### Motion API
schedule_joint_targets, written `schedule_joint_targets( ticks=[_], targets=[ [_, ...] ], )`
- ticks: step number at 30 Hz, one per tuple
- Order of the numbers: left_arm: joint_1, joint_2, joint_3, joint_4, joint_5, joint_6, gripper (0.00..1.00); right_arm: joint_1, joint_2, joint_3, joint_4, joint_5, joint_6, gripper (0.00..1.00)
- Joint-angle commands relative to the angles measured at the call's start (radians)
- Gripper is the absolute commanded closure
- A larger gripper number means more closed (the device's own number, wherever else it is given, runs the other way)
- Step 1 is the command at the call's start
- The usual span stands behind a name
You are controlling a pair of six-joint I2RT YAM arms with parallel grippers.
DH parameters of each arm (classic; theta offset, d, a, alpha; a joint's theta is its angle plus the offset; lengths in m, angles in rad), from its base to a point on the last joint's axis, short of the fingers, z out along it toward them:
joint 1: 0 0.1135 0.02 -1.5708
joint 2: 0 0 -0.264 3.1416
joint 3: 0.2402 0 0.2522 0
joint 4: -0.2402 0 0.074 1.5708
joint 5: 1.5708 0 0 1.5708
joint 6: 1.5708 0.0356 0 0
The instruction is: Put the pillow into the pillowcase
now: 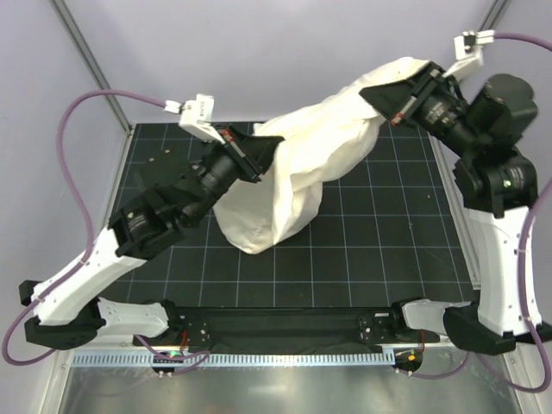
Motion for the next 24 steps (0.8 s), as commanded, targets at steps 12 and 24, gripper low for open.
schedule_joint_targets(
  ticks=[12, 24],
  targets=[
    [0.008, -0.204, 0.225, 0.1, -0.443, 0.545, 0.99, 0.27, 0.494, 0.595, 0.169, 0.092, 0.084, 0.96],
    [0.008, -0.158, -0.412, 0.424, -0.394, 0.208, 1.0, 0.063, 0.29, -0.211, 0.488, -0.034, 0.138, 0.96]
  ],
)
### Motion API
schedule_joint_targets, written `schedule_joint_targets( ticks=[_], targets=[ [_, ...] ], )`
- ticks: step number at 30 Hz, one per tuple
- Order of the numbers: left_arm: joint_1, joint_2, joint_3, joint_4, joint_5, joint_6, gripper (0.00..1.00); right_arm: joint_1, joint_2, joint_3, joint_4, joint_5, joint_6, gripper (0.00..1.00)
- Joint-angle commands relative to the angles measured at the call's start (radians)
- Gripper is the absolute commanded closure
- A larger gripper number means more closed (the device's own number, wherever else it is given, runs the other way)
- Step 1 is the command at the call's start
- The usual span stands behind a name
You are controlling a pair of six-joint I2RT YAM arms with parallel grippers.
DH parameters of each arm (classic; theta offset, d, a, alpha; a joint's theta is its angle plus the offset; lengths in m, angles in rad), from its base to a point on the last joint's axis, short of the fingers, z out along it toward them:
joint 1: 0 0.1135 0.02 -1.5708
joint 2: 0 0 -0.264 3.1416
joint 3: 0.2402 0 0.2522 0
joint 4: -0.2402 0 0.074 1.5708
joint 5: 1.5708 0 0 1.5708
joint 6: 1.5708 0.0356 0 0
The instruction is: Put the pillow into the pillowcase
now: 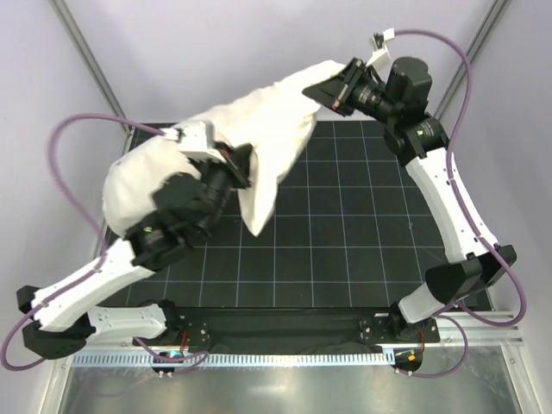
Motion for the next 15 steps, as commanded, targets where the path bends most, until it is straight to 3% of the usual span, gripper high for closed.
schedule_joint_targets(
  ticks=[1, 5, 7, 15],
  targets=[
    [0.004, -0.029, -0.202, 0.289, -0.045, -0.173, 1.0, -0.112, -0.039, -0.172, 0.189, 0.037, -0.011, 0.96],
    [0.003, 0.037, -0.44, 0.418, -0.034, -0.321, 1.0, -0.208, -0.059, -0.372, 0.249, -0.017, -0.048, 0.96],
    [-0.013, 0.104, -0.485, 0.482, -0.033, -0.377, 1.0, -0.268, -0.063, -0.472, 0.251, -0.044, -0.069, 0.96],
    [-0.188, 0.363, -0.468, 0.616, -0.154, -0.333, 1.0, -0.455, -0.034, -0.642, 0.145, -0.08, -0.181, 0.96]
  ],
)
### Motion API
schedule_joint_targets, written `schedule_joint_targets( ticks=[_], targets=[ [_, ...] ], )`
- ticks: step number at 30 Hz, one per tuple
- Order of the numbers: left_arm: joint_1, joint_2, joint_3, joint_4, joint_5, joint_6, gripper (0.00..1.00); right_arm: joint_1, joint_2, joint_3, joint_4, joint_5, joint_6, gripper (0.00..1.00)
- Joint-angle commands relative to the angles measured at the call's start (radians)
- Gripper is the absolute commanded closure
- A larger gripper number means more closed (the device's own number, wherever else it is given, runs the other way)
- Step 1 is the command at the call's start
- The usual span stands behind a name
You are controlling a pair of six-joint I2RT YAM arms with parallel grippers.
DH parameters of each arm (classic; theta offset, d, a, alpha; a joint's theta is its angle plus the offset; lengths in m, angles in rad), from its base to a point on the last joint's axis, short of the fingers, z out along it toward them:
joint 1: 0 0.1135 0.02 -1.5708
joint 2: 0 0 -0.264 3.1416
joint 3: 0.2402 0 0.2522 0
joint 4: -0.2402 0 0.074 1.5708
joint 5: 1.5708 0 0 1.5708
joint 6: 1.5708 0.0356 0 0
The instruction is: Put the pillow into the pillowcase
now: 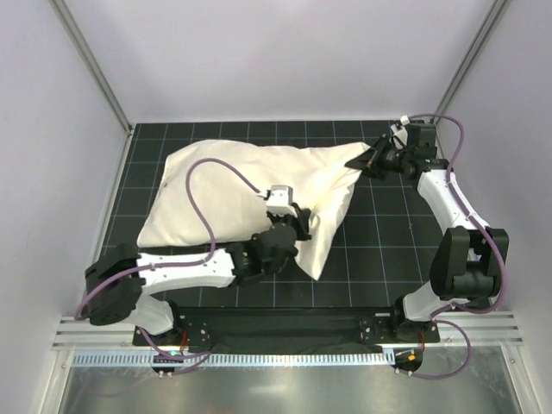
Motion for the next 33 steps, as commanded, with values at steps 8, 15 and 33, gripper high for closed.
schedule_joint_targets(
  ticks=[8, 15, 33],
  targets=[
    [-0.182, 0.257, 0.155, 0.134, -0.135, -0.027, 0.96, -0.156, 0.073, 0.078, -0.02, 0.196, -0.19, 0.96],
    [-0.302, 0.385, 0.294, 0.105, -0.192, 0.053, 0.25, -0.17, 0.106, 0.176, -0.109, 0.31, -0.225, 0.35],
    [0.006, -0.087, 0.258, -0.61, 0.227, -0.227, 0.0, -0.144, -0.233, -0.018, -0.128, 0.295, -0.262, 0.07]
  ],
)
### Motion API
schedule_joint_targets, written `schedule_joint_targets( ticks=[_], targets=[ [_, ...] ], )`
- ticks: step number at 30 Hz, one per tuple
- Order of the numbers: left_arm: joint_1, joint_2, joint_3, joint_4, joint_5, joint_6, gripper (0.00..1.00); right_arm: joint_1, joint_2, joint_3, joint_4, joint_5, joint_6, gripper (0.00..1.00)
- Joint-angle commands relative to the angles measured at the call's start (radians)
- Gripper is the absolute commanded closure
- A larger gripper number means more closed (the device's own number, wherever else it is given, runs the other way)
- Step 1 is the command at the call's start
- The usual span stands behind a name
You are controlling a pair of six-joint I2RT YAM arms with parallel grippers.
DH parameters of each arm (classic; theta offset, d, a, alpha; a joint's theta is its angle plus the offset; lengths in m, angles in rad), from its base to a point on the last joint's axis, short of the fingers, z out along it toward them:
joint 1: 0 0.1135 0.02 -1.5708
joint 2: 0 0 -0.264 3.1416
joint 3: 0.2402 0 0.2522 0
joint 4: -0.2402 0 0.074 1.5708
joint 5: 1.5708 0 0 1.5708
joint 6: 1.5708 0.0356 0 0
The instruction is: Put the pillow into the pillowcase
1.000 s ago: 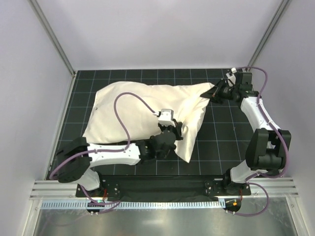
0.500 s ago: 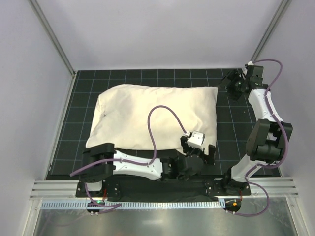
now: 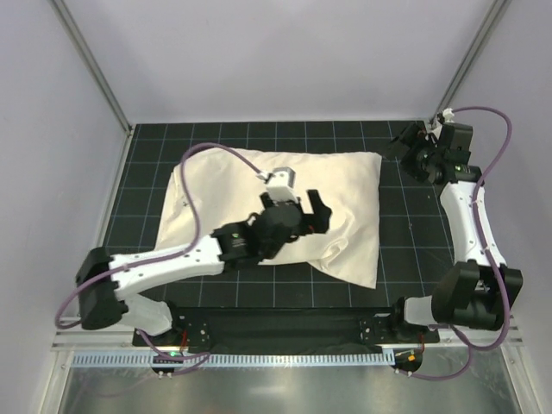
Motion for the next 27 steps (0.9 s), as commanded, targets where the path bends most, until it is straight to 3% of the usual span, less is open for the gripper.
schedule_joint_targets(
  ticks=[1, 6, 14, 20, 27],
  targets=[
    [0.062, -0.19, -0.058, -0.203, 0.024, -0.01, 0.0, 0.018, -0.161, -0.091, 0.066, -0.071, -0.021, 0.07],
    [0.188, -0.487, -0.171, -0.367, -0.047, 0.039, 0.0, 0.02, -0.43, -0.3, 0.129, -0.126, -0.035, 0.07],
    [0.26, -0.809, -0.248, -0.605, -0.194, 0.055, 0.0, 0.023, -0.776, -0.501, 0.052, -0.129, -0.041, 0.07],
    [0.26, -1.03, -0.325, -0.613, -0.246, 0.107, 0.0, 0.023, -0.936, -0.565, 0.008, -0.003, -0.079, 0.07],
    [0.259, -1.158, -0.377, -0.621, -0.277, 0.141, 0.0, 0.023, -1.204, -0.63, 0.003, 0.173, -0.076, 0.07]
  ],
)
